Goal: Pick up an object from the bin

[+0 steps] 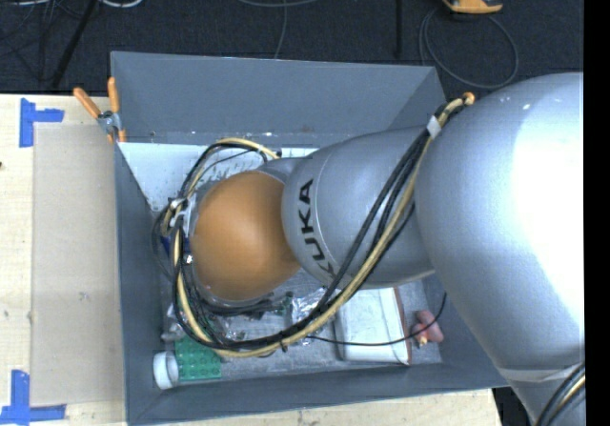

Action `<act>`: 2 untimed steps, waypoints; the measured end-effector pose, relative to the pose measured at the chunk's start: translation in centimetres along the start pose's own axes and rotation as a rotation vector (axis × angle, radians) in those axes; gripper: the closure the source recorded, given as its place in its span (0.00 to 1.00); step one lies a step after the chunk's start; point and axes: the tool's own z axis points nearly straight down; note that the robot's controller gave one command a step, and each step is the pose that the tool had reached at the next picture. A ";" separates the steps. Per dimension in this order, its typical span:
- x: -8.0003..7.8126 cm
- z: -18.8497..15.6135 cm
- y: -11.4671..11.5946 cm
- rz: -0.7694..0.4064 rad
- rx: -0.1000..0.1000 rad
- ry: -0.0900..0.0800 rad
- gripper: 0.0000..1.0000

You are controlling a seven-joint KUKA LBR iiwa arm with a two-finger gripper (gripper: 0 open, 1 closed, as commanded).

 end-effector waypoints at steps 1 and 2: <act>0.0 -2.9 0.0 0.004 0.000 0.003 1.00; -0.1 -6.2 0.0 0.008 0.001 -0.002 1.00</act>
Offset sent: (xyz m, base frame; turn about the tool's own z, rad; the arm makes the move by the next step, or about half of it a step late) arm 0.0001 -0.0001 0.0281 0.0000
